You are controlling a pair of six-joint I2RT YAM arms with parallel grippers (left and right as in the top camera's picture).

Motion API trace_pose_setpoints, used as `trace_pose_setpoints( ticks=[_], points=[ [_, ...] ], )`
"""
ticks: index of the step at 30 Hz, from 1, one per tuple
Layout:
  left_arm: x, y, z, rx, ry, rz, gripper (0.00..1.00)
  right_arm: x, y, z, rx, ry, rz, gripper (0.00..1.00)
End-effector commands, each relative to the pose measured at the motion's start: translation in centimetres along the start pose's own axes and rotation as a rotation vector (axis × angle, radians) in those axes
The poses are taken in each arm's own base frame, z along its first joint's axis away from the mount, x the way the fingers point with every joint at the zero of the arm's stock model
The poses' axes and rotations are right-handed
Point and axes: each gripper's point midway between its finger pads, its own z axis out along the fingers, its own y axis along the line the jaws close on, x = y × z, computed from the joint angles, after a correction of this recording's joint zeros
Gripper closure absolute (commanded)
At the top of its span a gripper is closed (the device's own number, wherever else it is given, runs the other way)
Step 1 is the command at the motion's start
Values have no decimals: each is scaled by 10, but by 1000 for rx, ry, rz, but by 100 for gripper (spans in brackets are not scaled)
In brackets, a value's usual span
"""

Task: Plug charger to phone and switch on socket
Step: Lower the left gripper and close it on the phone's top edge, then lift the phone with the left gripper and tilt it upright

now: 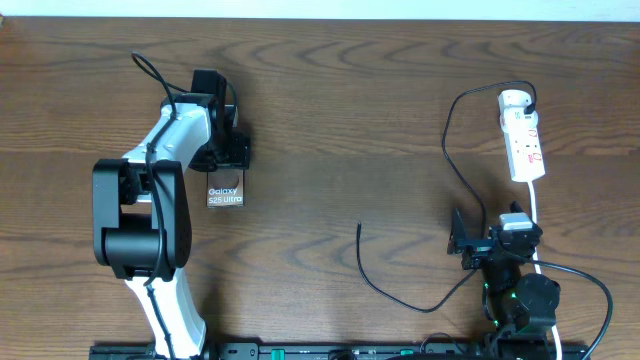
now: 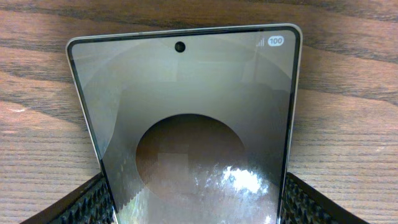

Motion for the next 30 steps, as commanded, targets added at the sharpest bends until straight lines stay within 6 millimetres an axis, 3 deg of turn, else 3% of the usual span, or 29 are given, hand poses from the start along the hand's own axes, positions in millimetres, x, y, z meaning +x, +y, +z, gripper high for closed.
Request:
trace_pose_setpoints(
  ticks=[1, 10, 20, 25, 30],
  points=[
    [14, -5, 10, 42, 47, -4, 79, 1, -1, 0, 5, 1, 13, 1],
    [-5, -13, -25, 83, -51, -6, 85, 1, -1, 0, 5, 1, 13, 1],
    [-21, -19, -97, 127, -231, -117, 92, 1, -1, 0, 5, 1, 13, 1],
    [-23, -42, -146, 267, -336, -98, 93, 1, -1, 0, 5, 1, 13, 1],
    [-22, -47, -180, 303, -412, -116, 93, 1, -1, 0, 5, 1, 13, 1]
  ],
)
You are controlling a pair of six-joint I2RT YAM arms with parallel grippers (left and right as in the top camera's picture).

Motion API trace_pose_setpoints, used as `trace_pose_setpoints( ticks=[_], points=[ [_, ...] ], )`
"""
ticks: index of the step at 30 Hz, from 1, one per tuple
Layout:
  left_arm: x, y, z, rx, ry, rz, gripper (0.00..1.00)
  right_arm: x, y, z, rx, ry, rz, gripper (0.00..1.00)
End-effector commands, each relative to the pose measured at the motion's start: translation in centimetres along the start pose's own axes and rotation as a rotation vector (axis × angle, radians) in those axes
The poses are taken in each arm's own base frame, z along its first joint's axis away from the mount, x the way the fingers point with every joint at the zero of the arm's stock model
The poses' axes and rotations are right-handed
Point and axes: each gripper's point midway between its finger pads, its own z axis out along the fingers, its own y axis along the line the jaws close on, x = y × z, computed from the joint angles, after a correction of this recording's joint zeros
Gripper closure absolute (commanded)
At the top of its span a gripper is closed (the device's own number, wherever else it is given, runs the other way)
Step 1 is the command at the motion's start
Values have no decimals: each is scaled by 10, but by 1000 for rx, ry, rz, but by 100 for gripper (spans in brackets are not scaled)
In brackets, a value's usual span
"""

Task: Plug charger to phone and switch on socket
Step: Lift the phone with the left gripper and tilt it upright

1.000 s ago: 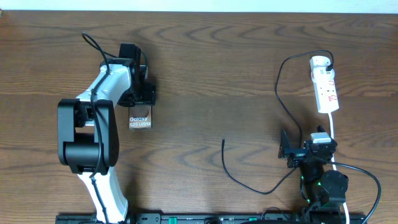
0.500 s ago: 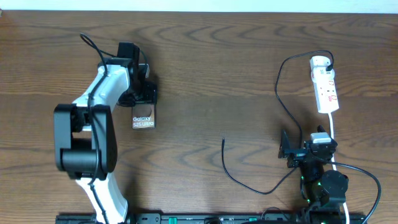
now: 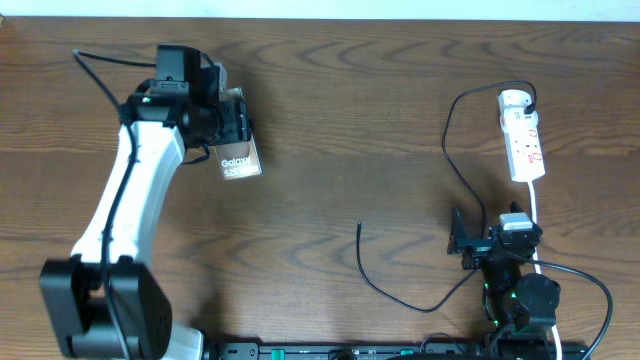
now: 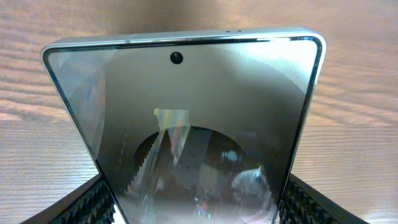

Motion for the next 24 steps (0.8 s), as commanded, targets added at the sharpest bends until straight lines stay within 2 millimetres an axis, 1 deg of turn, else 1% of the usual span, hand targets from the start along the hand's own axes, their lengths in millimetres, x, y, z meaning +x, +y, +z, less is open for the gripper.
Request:
trace_pose_setpoints(
  ticks=[1, 2, 5, 9, 12, 17, 21, 24],
  points=[
    [-10, -16, -28, 64, -69, -46, 93, 0, 0, 0, 4, 1, 12, 1],
    [-11, -18, -31, 70, -75, -65, 93, 1, 0, 0, 4, 1, 13, 1],
    [-12, -34, -41, 172, -79, -109, 93, 1, 0, 0, 4, 1, 12, 1],
    [-18, -50, -50, 320, -64, -236, 93, 1, 0, 0, 4, 1, 12, 1],
    [-26, -58, -62, 455, -45, -352, 93, 1, 0, 0, 4, 1, 12, 1],
    [-35, -62, -83, 630, 17, -556, 93, 0, 0, 0, 4, 1, 12, 0],
    [-37, -59, -99, 738, 114, -755, 93, 0, 0, 0, 4, 1, 12, 1],
    [-38, -59, -109, 797, 184, -871, 93, 1, 0, 0, 4, 1, 12, 1]
  ],
)
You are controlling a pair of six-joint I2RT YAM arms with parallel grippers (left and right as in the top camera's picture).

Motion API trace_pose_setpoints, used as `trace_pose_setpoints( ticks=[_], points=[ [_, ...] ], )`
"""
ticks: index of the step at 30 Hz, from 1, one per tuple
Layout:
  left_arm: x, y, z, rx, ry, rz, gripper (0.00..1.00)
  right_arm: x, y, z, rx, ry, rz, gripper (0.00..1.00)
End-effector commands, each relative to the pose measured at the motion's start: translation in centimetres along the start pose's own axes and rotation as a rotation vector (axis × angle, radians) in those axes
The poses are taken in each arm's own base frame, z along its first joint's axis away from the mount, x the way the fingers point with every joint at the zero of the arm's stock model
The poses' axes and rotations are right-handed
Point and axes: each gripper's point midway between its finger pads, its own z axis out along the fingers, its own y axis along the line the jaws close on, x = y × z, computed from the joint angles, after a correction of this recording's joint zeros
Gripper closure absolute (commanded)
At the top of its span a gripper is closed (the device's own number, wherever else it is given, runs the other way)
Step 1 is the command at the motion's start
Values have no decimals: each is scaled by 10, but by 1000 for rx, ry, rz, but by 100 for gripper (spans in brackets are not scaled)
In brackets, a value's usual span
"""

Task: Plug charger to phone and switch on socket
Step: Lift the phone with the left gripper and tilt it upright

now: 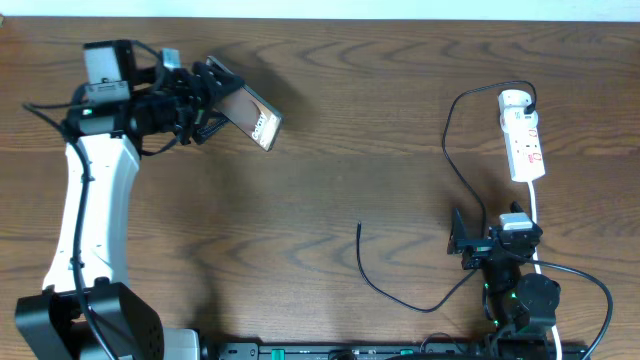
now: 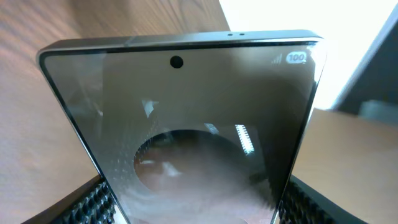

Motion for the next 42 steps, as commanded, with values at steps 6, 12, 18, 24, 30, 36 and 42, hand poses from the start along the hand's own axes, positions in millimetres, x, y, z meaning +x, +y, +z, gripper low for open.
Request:
trace_pose_setpoints(
  ticks=[6, 12, 18, 24, 30, 36, 42],
  points=[
    [32, -41, -26, 192, 240, -347, 92, 1, -1, 0, 5, 1, 13, 1],
    [47, -53, -33, 227, 366, -480, 93, 1, -1, 0, 5, 1, 13, 1],
    [62, -64, -43, 260, 485, -544, 93, 1, -1, 0, 5, 1, 13, 1],
    [63, -65, -44, 265, 499, -542, 93, 1, -1, 0, 5, 1, 13, 1],
    [63, -65, -44, 265, 497, -542, 93, 1, -1, 0, 5, 1, 13, 1],
    [55, -62, -39, 258, 438, -497, 93, 1, -1, 0, 5, 1, 13, 1],
    [32, -45, -26, 199, 253, -395, 93, 1, -1, 0, 5, 1, 13, 1]
  ],
)
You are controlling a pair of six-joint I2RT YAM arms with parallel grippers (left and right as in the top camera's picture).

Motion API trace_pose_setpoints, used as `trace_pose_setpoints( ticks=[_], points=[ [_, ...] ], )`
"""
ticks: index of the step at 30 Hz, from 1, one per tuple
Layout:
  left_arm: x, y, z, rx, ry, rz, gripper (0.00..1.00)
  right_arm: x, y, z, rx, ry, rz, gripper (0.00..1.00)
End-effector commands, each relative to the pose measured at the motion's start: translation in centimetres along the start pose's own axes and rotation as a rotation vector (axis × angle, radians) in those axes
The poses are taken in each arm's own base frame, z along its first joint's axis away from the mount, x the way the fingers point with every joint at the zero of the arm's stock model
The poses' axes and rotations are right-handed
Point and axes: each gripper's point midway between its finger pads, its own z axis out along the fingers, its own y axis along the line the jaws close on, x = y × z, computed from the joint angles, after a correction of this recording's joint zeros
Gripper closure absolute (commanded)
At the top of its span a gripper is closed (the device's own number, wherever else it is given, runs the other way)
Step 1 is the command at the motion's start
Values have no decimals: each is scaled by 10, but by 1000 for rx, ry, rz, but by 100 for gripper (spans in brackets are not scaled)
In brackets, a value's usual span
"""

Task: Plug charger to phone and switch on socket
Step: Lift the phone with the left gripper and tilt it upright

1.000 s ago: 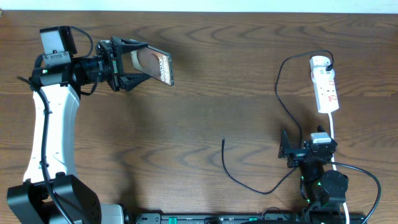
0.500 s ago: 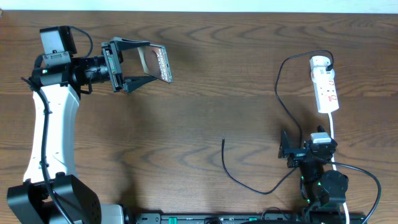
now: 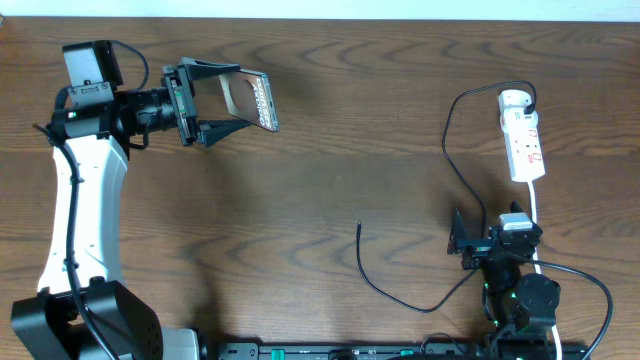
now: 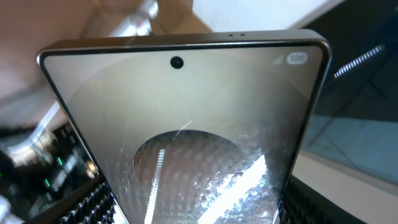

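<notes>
My left gripper (image 3: 238, 98) is shut on the phone (image 3: 255, 100) and holds it in the air over the table's back left, pointing right. In the left wrist view the phone's dark screen (image 4: 186, 137) fills the frame, clamped between the ribbed pads (image 4: 93, 202). The charger cable's free tip (image 3: 359, 226) lies mid-table. Its black cable (image 3: 400, 298) loops right and up to the white socket strip (image 3: 523, 140) at the back right. My right gripper (image 3: 460, 242) rests near the front right, open and empty, beside the cable.
A white cord (image 3: 537, 210) runs from the socket strip toward the right arm's base (image 3: 520, 295). A black rail (image 3: 350, 352) runs along the front edge of the wooden table (image 3: 330, 150).
The left wrist has rolled, so the phone is now turned more on edge as seen from above, slightly further back. The wrist view behind the phone shows room surroundings instead of table. The right arm is unchanged.
At first my left gripper was shut on the phone low over the table at the left. Then the phone was further back and raised. After that it was at the back left, pointing right and tilted. Now it is rolled further. Cable and right arm stayed put.
</notes>
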Motion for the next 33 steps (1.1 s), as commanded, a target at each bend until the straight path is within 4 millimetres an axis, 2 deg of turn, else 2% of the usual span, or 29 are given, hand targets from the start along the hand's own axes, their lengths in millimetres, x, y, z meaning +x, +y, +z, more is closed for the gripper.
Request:
trace_pose_setpoints(
  ticks=[1, 4, 8, 13, 17, 21, 33],
  points=[
    [-15, -3, -4, -19, -140, 167, 93, 1, -1, 0, 5, 1, 13, 1],
    [-35, 9, -7, -82, -264, 209, 93, 1, -1, 0, 5, 1, 13, 1],
    [-66, 40, -19, -243, -468, 193, 93, 1, -1, 0, 5, 1, 13, 1],
    [-89, 75, -38, -443, -671, 165, 92, 1, -1, 0, 5, 1, 13, 1],
    [-96, 93, -47, -567, -777, 154, 93, 1, -1, 0, 5, 1, 13, 1],
    [-98, 101, -48, -632, -818, 164, 93, 1, -1, 0, 5, 1, 13, 1],
    [-106, 129, -46, -706, -835, 104, 93, 0, -2, 0, 10, -3, 0, 1]
  ],
)
